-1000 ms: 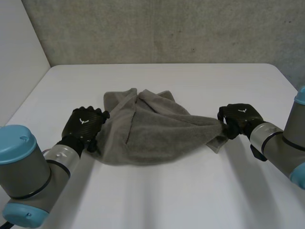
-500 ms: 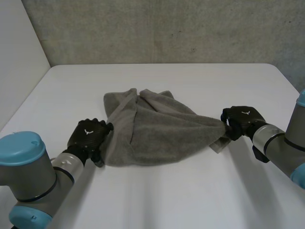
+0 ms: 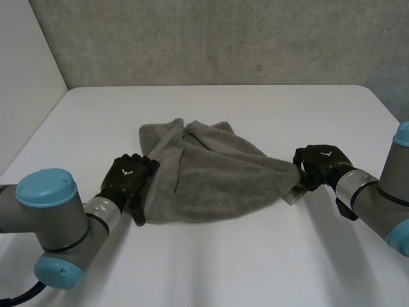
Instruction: Fold the towel.
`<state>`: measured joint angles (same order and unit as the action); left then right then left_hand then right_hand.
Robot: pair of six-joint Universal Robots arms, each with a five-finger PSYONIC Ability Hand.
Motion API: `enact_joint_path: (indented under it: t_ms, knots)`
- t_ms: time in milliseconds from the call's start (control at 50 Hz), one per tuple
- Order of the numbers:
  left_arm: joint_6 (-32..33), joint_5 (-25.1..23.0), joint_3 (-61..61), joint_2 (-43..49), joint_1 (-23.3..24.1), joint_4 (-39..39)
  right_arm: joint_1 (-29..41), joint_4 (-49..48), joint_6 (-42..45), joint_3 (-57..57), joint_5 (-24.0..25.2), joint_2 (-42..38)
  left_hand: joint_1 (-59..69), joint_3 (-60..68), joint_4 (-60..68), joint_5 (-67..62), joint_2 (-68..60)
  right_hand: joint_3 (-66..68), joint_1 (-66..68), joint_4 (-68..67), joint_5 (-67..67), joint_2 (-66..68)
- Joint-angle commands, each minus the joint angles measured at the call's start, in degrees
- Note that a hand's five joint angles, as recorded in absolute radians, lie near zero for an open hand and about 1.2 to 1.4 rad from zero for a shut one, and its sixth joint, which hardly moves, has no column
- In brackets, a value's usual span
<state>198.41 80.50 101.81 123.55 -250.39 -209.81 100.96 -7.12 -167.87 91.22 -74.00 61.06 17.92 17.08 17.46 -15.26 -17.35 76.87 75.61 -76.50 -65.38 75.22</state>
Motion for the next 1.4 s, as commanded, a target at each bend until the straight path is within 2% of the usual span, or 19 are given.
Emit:
enact_joint_path:
  t_ms: [20,260,360,400,420,460,560,660,700,720,740,760,800,860,920,1020,1080,1260,1400]
  knots:
    - [-0.04,0.01,-1.61,0.81,0.07,-0.16,0.03,0.00,0.17,0.01,0.00,0.02,-3.67,-2.84,-3.21,11.01,3.10,3.13,4.39,-3.50,-4.62,4.78]
    - [-0.74,0.27,-2.84,-0.15,-0.01,-0.16,-0.06,0.00,0.26,0.19,-0.09,0.11,1.55,2.38,2.01,5.79,-2.12,3.13,4.39,-3.50,-4.62,4.78]
    - [-0.92,0.18,-2.23,-1.12,-0.01,-0.16,-0.06,0.00,0.26,0.45,-0.09,0.11,9.62,10.46,10.08,-2.28,-10.19,3.13,4.39,-3.50,-4.62,4.78]
    - [-0.92,-0.26,-2.05,-1.12,0.07,-0.16,-0.06,0.00,0.35,0.45,-0.09,0.11,25.50,26.33,25.96,-18.16,-26.07,3.13,4.39,-3.50,-4.62,4.78]
    - [-0.92,-0.26,-2.05,-1.12,0.07,-0.16,-0.06,0.00,0.35,0.45,-0.09,0.11,25.60,26.44,26.06,-18.26,-26.17,3.13,4.39,-3.50,-4.62,4.78]
    - [-1.09,-0.35,-1.79,-1.12,0.25,-0.07,-0.06,0.00,0.44,0.45,-0.09,0.11,44.36,45.19,44.81,-37.02,-44.92,3.13,4.39,-3.50,-4.62,4.78]
    - [-1.62,-0.35,-1.61,-1.12,0.69,0.01,-0.06,0.00,0.52,0.54,-0.09,0.11,57.37,58.20,57.82,-50.03,-57.93,3.13,4.39,-3.50,-4.62,4.78]
    - [-1.53,-0.35,-1.00,-1.56,0.69,0.01,-0.06,0.00,0.61,0.54,-0.09,0.11,53.02,53.85,53.48,-45.68,-53.59,3.13,4.39,-3.50,-4.62,4.78]
    - [-1.18,-0.26,-0.74,-3.04,0.34,0.71,-0.06,0.00,0.61,0.62,-0.09,0.11,27.61,28.45,28.07,-20.27,-28.18,3.13,4.39,-3.50,-4.62,4.78]
    - [-1.18,-0.26,-0.73,-3.05,0.34,0.72,-0.06,0.00,0.61,0.63,-0.09,0.11,27.45,28.29,27.91,-20.11,-28.02,3.13,4.39,-3.50,-4.62,4.78]
    - [-1.00,-0.26,-0.30,-4.27,0.08,1.06,-0.06,0.00,0.61,0.63,-0.09,0.19,15.13,15.96,15.59,-7.79,-15.70,3.13,4.39,-3.50,-4.62,4.78]
    - [-1.00,-0.26,-0.30,-4.28,0.07,1.07,-0.06,0.00,0.61,0.63,-0.09,0.20,15.01,15.84,15.46,-7.67,-15.57,3.13,4.39,-3.50,-4.62,4.78]
    - [-0.65,-0.35,1.80,-6.99,-0.28,2.90,-0.15,0.00,0.61,0.71,0.00,0.20,2.11,2.94,2.57,5.23,-2.68,3.13,4.39,-3.50,-4.62,4.78]
    - [1.10,-0.26,3.74,-8.93,-1.76,5.01,-0.24,0.00,0.61,0.71,-0.09,0.20,-3.82,-2.99,-3.36,11.16,3.25,3.13,4.39,-3.50,-4.62,4.78]
    - [2.69,-0.26,4.36,-9.55,-3.09,5.37,-0.24,0.00,0.61,0.71,-0.09,0.20,-4.34,-3.51,-3.88,11.68,3.77,3.13,4.39,-3.50,-4.62,4.78]
    - [9.09,-0.43,4.46,-9.03,-8.79,5.81,-0.15,0.00,0.61,0.71,-0.09,0.20,-5.01,-4.18,-4.56,12.36,4.45,3.13,4.39,-3.50,-4.62,4.78]
    - [10.60,-0.26,3.05,-7.80,-9.50,5.81,-0.06,0.00,0.61,0.80,0.00,0.20,-4.34,-3.51,-3.88,11.68,3.77,3.13,4.39,-3.50,-4.62,4.78]
    - [10.25,-0.26,-1.26,-4.46,-9.15,7.22,-0.06,0.00,0.61,1.15,0.00,0.20,-1.98,-1.15,-1.53,9.32,1.42,3.13,4.39,-3.50,-4.62,4.78]
    - [7.09,-1.48,-6.79,-0.77,-8.89,15.46,-0.06,0.00,0.70,1.24,0.00,0.11,2.54,3.38,3.00,4.80,-3.11,3.13,4.39,-3.50,-4.62,4.78]
